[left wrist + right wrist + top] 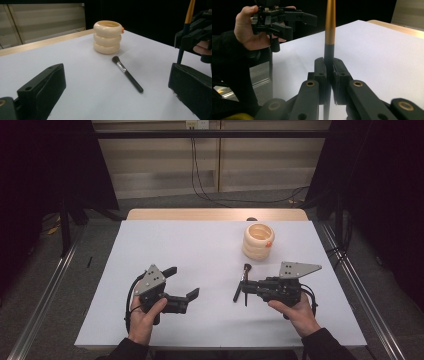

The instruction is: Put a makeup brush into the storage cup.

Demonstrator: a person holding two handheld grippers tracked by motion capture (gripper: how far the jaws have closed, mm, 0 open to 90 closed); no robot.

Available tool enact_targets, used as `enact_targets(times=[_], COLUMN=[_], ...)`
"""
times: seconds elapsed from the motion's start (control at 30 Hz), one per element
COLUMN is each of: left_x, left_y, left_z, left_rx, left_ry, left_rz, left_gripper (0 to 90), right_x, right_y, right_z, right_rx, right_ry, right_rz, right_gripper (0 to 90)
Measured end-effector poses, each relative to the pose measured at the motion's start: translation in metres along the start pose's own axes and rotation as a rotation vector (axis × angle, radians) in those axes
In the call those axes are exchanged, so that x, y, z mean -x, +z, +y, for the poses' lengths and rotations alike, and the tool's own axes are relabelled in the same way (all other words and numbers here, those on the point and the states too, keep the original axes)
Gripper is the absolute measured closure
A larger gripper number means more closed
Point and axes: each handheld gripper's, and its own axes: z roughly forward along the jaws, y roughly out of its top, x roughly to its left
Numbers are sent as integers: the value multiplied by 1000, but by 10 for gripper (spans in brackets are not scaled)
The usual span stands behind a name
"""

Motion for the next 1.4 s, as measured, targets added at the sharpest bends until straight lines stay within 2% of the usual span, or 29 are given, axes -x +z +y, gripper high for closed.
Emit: enact_targets(times=[0.2,0.23,0.47,0.63,0.67,0.73,0.8,0.9,1.07,1.23,1.4], left_x=[-5,-6,-14,-20,-21,-23,-24,-24,-25,-26,-25], left_y=[-14,-15,-27,-37,-38,-40,-40,-41,-44,-44,-45], left_z=[-9,-10,-25,-34,-35,-37,-38,-39,-38,-39,-40], left_rx=[5,8,-12,-2,0,-5,5,15,45,51,68], left_ry=[-1,-17,-34,-61,-64,-63,-77,-70,-83,-82,-106], left_rz=[42,38,62,87,82,99,93,90,92,86,73], left_gripper=[16,17,19,19,21,33,33,36,21,24,25], right_x=[2,3,6,9,10,12,15,19,24,32,39], right_y=[-3,-3,-7,-11,-12,-14,-15,-16,-18,-18,-19], right_z=[0,0,1,2,3,3,3,4,5,13,18], right_rx=[4,5,12,22,27,34,38,40,42,43,34], right_ry=[1,2,5,7,10,13,20,22,25,23,24], right_rz=[-14,-16,-43,-63,-68,-76,-86,-97,-118,-141,-168], right_gripper=[837,837,837,837,837,837,837,837,837,837,837])
